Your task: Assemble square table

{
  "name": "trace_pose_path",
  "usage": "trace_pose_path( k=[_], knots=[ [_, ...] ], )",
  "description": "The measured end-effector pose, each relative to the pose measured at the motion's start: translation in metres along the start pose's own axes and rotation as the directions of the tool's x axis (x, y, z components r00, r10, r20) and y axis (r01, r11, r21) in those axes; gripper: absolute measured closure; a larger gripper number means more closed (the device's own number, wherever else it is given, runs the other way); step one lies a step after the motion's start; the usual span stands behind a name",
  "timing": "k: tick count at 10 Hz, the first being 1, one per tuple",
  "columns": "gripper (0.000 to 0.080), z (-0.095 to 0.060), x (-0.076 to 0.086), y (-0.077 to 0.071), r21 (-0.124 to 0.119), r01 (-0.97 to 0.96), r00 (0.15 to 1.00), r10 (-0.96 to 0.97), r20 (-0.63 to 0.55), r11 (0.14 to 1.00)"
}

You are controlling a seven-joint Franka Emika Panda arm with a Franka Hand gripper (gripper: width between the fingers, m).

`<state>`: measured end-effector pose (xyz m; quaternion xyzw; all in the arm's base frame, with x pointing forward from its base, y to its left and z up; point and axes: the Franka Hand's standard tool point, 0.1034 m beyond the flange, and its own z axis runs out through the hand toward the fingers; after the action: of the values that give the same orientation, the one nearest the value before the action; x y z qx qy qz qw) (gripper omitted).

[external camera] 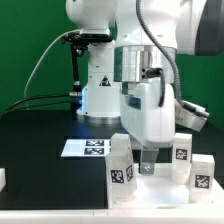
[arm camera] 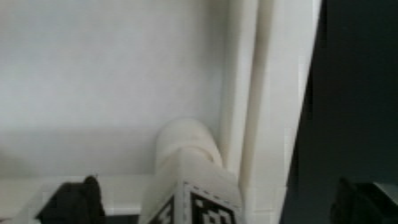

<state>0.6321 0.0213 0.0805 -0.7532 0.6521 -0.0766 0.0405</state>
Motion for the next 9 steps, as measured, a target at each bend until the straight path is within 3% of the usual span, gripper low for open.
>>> trace_pose_path(
  k=[2, 4, 5, 7, 8, 9],
  knots=[
    [0.0151, 0.0, 0.002, 0.0, 0.003, 0.114, 0.993, -0.114, -0.003, 0.993],
    [0.0151, -0.005, 0.024, 0.009, 0.021, 0.431, 0.902, -0.43, -0.036, 0.902],
    [0.0151, -0.004, 0.031, 0.012, 0.013, 0.522, 0.852, -0.521, -0.041, 0.853],
    [0.0151, -0.008, 0.041, 0.003, 0.015, 0.654, 0.756, -0.653, -0.055, 0.756],
    [0.0151, -0.009, 0.041, 0.0, 0.019, 0.655, 0.755, -0.653, -0.059, 0.756],
    [0.0241, -0.008, 0.041, 0.001, 0.019, 0.622, 0.782, -0.621, -0.056, 0.782]
  ],
)
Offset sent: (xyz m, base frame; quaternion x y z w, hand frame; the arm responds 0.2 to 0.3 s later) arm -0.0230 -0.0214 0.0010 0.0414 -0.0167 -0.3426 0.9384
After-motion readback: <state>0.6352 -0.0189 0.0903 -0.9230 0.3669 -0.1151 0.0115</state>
